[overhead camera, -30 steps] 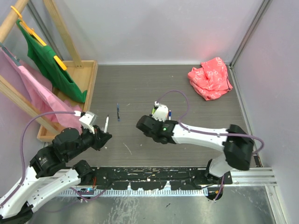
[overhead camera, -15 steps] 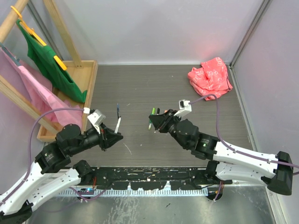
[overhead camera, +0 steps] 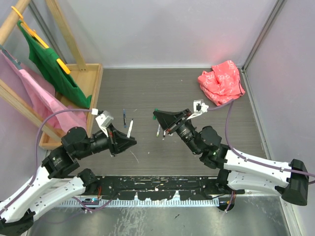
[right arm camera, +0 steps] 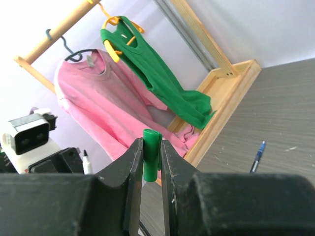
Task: Insert the pens into the pen caps
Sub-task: Insert the pen cap onto the pen, then press the pen cap onto the pen.
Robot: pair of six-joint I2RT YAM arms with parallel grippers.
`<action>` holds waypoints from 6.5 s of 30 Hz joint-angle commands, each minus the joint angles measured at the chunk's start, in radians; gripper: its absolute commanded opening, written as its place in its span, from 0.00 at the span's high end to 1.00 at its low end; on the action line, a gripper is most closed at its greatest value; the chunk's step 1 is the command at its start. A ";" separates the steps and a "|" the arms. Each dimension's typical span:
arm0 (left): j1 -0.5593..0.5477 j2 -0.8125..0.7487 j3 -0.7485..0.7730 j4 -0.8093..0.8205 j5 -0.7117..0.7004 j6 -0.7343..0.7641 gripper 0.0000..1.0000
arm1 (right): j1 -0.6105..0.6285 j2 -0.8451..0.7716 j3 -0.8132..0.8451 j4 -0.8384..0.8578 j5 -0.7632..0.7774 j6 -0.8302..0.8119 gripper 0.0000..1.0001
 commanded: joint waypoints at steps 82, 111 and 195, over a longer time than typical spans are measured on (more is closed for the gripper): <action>0.005 0.005 0.052 0.078 0.046 -0.035 1.00 | -0.003 0.266 0.210 0.400 -0.274 0.033 1.00; 0.005 0.000 0.060 0.067 0.033 -0.029 1.00 | -0.003 0.295 0.195 0.401 -0.337 0.081 1.00; 0.005 -0.020 0.063 -0.025 -0.004 0.077 1.00 | 0.081 0.241 0.289 -0.005 -0.187 -0.034 0.45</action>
